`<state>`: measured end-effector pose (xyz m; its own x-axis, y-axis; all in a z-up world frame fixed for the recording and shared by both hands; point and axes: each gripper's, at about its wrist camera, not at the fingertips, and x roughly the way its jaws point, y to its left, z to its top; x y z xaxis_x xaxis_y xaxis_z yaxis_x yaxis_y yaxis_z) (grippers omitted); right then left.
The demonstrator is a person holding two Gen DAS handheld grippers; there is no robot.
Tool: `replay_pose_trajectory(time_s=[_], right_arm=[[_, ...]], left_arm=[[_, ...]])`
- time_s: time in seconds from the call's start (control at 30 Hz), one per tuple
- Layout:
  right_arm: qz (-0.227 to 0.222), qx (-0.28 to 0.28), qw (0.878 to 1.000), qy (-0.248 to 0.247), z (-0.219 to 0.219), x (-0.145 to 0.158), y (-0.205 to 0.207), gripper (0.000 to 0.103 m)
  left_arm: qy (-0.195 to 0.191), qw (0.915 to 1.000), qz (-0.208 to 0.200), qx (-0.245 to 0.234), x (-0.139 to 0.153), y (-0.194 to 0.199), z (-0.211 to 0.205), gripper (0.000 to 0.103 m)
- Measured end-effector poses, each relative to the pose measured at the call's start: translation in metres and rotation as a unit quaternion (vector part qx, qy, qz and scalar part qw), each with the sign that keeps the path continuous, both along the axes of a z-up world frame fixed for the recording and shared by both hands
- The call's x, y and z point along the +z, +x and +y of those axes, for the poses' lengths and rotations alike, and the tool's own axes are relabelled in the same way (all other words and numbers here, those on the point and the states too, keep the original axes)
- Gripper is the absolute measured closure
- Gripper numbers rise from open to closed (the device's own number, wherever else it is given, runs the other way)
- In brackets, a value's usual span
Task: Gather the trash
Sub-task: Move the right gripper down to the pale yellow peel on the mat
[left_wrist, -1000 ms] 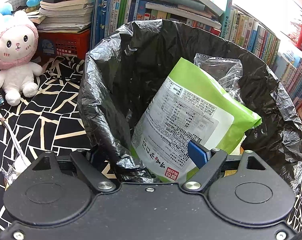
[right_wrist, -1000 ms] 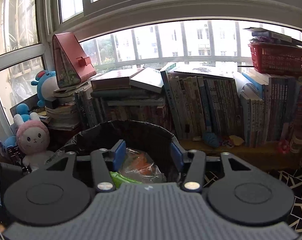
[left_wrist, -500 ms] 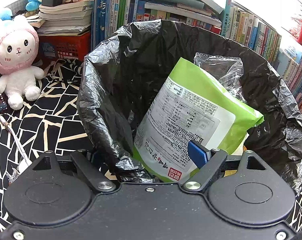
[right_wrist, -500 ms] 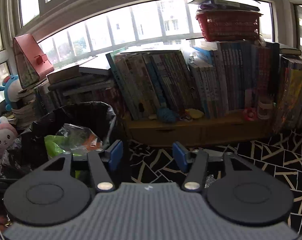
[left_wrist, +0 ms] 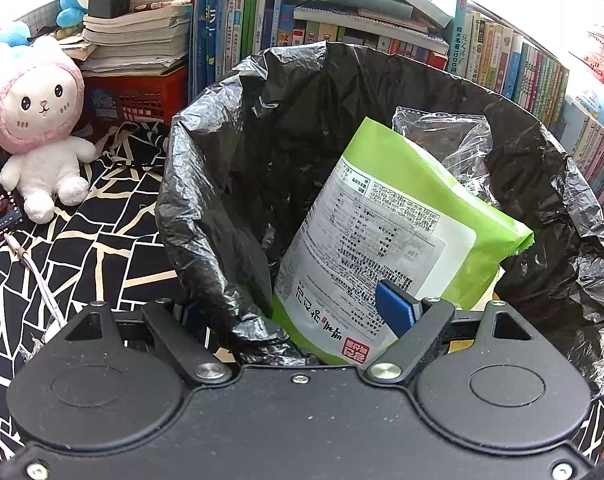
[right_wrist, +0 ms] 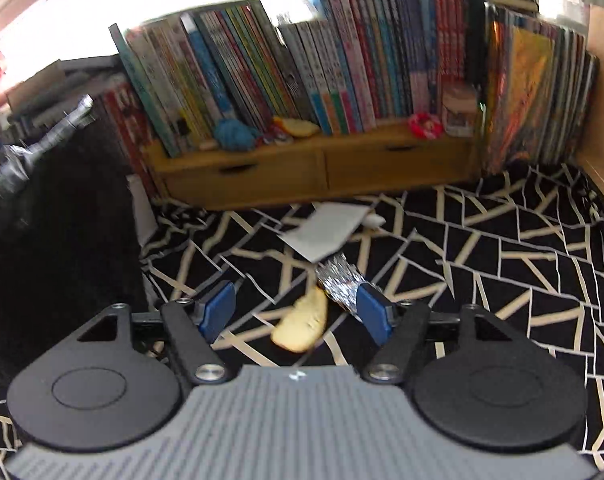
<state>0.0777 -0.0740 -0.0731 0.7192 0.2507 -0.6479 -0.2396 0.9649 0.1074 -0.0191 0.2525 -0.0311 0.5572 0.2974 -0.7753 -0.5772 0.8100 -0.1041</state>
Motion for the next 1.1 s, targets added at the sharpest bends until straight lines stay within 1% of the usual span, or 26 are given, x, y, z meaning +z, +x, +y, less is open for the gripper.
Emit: replay_pose_trajectory(time_s=[0.13,0.27,0.43,0.53,0.8,0.9,1.0,1.1], right_arm=[[0.015,-0.006,1.000,-0.021,-0.002,-0.021,0.002,0.021],[0.029,-0.011,0.999,-0.037,-0.003,-0.042,0.003,0.020],[0.044,-0.016,0.998,-0.046,-0.005,-0.066,0.010,0.020],[0.049,-0.021,0.997,-0.047,-0.006,-0.075,0.016,0.020],[0.045,-0.015,0.997,-0.061,0.005,-0.090,0.026,0.019],[0.041,-0.011,0.998,-0.053,0.010,-0.091,0.029,0.019],[0.036,0.002,0.998,-0.055,0.020,-0.093,0.037,0.016],[0.045,0.009,0.997,-0.062,0.031,-0.098,0.048,0.015]], left_arm=[[0.000,1.0000,0.000,0.001,0.000,0.000,0.000,0.019],[0.000,1.0000,0.001,0.003,0.000,0.000,0.000,0.019],[0.001,1.0000,0.002,0.005,0.000,0.000,0.000,0.019],[0.003,1.0000,0.002,0.006,0.000,0.000,-0.001,0.019],[0.009,0.9999,0.004,0.007,0.001,0.001,-0.002,0.019],[0.010,0.9999,0.004,0.007,0.001,0.001,-0.002,0.019],[0.011,0.9999,0.005,0.009,0.001,0.001,-0.003,0.019],[0.012,0.9999,0.006,0.010,0.001,0.001,-0.003,0.019]])
